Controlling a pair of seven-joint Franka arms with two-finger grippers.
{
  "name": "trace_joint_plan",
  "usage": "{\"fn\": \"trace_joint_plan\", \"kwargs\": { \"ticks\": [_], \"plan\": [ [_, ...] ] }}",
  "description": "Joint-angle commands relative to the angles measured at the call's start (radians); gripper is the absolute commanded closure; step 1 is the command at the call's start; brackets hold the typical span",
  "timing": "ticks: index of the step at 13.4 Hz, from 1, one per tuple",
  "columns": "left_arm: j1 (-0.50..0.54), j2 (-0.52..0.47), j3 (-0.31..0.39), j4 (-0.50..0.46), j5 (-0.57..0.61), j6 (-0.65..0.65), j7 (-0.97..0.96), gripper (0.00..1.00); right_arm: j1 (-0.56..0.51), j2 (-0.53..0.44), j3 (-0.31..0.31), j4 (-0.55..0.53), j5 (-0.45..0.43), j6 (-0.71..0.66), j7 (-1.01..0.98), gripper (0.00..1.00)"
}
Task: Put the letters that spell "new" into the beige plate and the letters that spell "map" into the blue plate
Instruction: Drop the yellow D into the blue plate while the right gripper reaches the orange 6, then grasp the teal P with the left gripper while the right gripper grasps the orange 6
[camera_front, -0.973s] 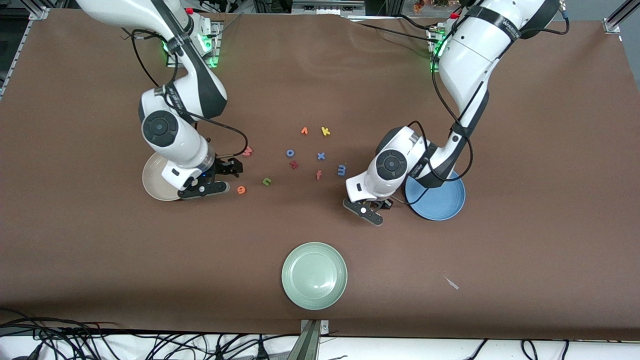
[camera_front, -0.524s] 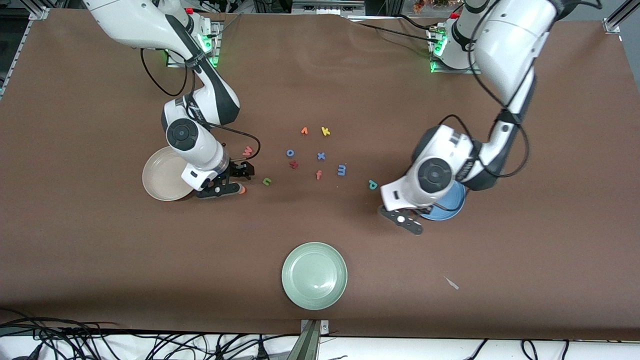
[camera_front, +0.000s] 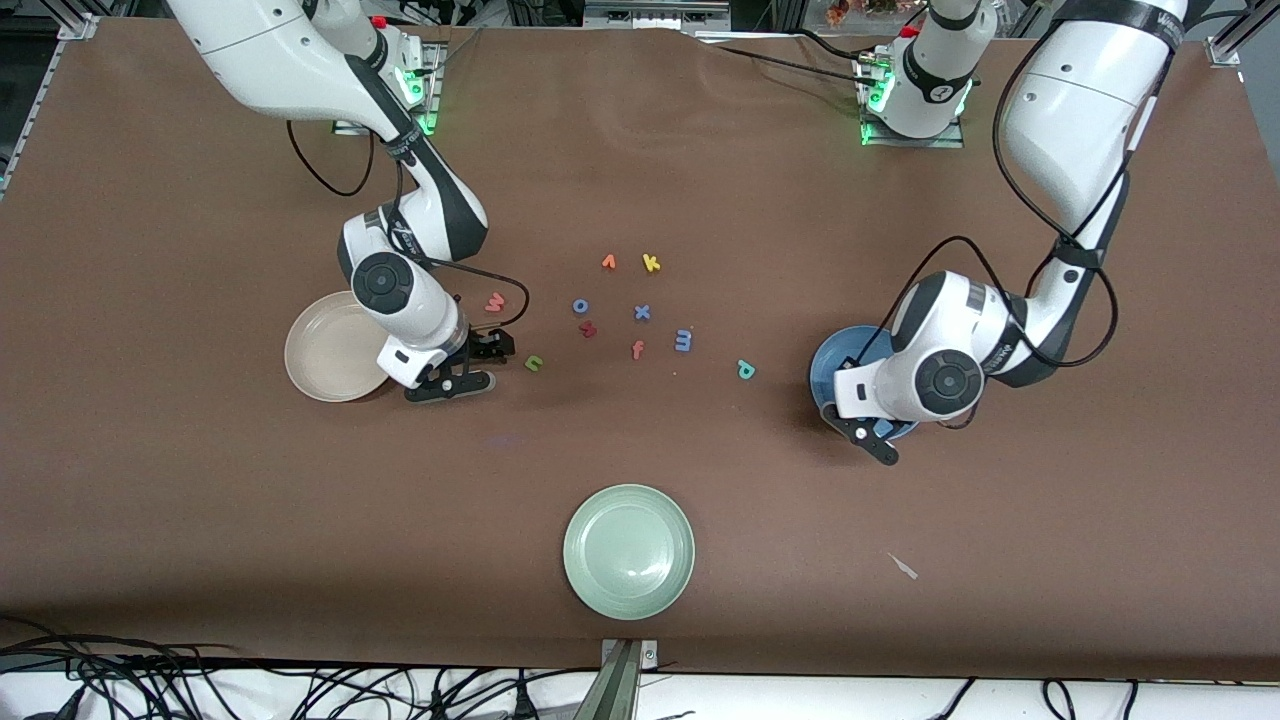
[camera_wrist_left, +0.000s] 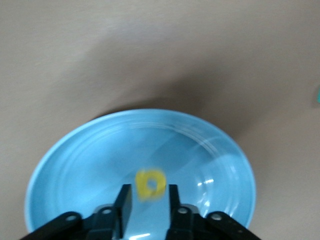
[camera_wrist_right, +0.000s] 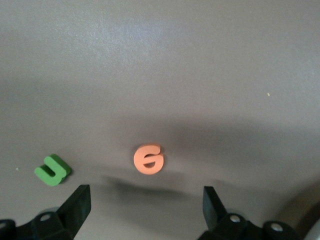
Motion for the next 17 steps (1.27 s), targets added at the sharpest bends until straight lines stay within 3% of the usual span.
{"fn": "trace_joint_plan", "kwargs": {
  "ticks": [1,3,7,9,14,17],
  "plan": [
    [-0.024,-0.038,-0.009,0.006,0.027,-0.002,-0.023,0.00,0.007,0.033,-0.004,0.032,-0.039,0.007,-0.003,0.03],
    [-0.094,-0.037,-0.008,0.038,0.022,-0.007,-0.152,0.00,0.007,0.055,-0.004,0.058,-0.042,0.008,-0.003,0.05],
    [-0.220,-0.015,-0.009,0.043,0.013,0.011,-0.605,0.00,0.007,0.067,-0.004,0.068,-0.044,0.008,-0.004,0.15],
    [-0.268,0.005,-0.008,0.022,-0.018,0.076,-0.746,0.00,0.007,0.070,-0.004,0.072,-0.042,0.007,-0.006,0.19],
    [-0.263,0.043,-0.006,0.014,-0.021,0.165,-0.771,0.01,0.007,0.084,-0.004,0.092,-0.042,0.002,-0.010,0.27],
    [-0.263,0.060,-0.005,0.014,-0.021,0.171,-0.765,0.09,0.007,0.087,-0.004,0.091,-0.042,0.002,-0.009,0.35]
  ]
}}
